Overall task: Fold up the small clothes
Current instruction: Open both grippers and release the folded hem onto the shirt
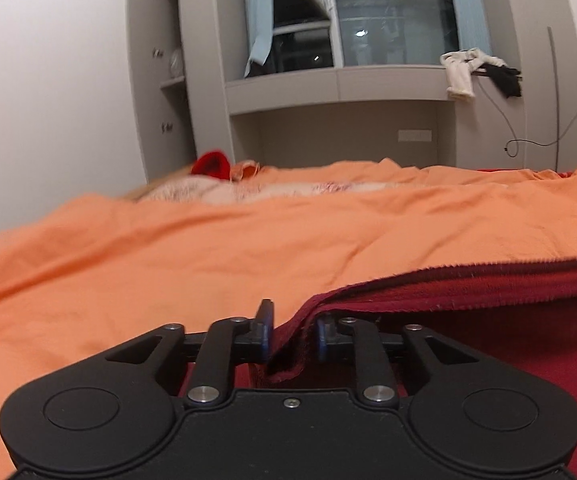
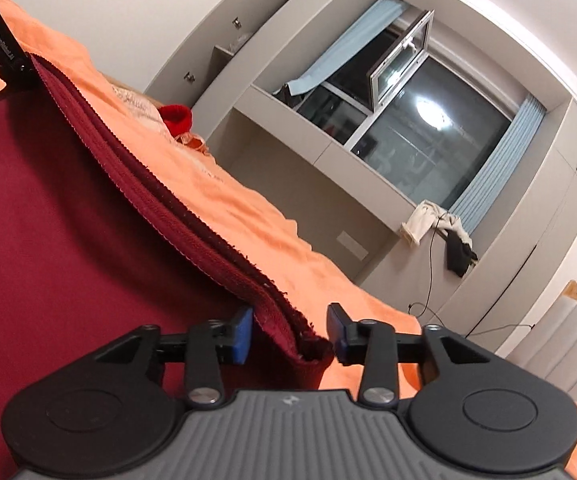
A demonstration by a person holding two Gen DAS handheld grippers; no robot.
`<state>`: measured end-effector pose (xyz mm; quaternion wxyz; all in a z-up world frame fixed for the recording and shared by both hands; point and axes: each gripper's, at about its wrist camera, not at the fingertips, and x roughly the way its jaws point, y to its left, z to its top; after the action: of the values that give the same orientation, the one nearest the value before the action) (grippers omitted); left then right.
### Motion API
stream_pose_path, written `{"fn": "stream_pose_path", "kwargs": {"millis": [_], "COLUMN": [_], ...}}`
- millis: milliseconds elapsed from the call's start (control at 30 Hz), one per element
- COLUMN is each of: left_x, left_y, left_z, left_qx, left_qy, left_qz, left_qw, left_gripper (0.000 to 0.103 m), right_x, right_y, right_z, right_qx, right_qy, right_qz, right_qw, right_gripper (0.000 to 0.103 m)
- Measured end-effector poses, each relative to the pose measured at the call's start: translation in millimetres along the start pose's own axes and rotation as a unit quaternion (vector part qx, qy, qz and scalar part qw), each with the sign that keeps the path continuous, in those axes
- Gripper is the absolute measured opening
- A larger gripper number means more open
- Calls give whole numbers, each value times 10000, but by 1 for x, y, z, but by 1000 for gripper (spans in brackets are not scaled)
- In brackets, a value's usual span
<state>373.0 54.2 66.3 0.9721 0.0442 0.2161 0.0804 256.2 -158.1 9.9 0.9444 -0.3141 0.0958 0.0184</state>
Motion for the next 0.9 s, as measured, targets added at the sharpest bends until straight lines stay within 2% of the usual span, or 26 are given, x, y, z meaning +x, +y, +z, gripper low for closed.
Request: {"fn": "stream_pose_path", "kwargs": {"millis": [33,67,100,133,200,233,333,400,533,633,800,900], "left_x": [2,3,6,7,4,3,4,8,23,28,23,14], "left_y": [2,1,1,2,0,1,6,6,10,16,21,27], "left_z": [-1,-1,0,0,-3,-3,-5,-7,-14,-16,-13,-10], "left_qx": [-49,-70,-81,-89,-124,-155,-249,-294,-384,-524,-642,-804], "left_qy": [53,90,113,124,135,132,174,318,742,904,827,600], "left_qz": [-13,-11,14,37,54,70,121,154,157,129,67,63], "left_qw": [10000,9999,9999,9999,9998,9998,9995,9989,9964,9944,9945,9949], "left_gripper": [29,32,38,42,67,71,76,83,84,89,98,102], "right_x": [0,0,-2,-4,-5,-5,-5,-3,5,6,2,-4], "right_y": [0,0,-1,-1,-1,-1,2,4,5,8,8,5], "right_z": [-1,-1,0,1,1,1,-2,-3,-10,-15,-13,-12], "right_qx": [-6,-4,11,26,16,-19,-139,-201,-96,-36,-68,-118], "right_qy": [9,4,-11,-25,-52,-22,65,182,397,517,496,428], "right_qz": [-34,-80,-116,-146,-203,-219,-249,-245,-125,-15,-56,-155], "right_qw": [10000,10000,9999,9999,9998,9998,9996,9993,9991,9987,9987,9989], "right_gripper": [67,73,84,89,100,102,102,103,103,103,103,103]}}
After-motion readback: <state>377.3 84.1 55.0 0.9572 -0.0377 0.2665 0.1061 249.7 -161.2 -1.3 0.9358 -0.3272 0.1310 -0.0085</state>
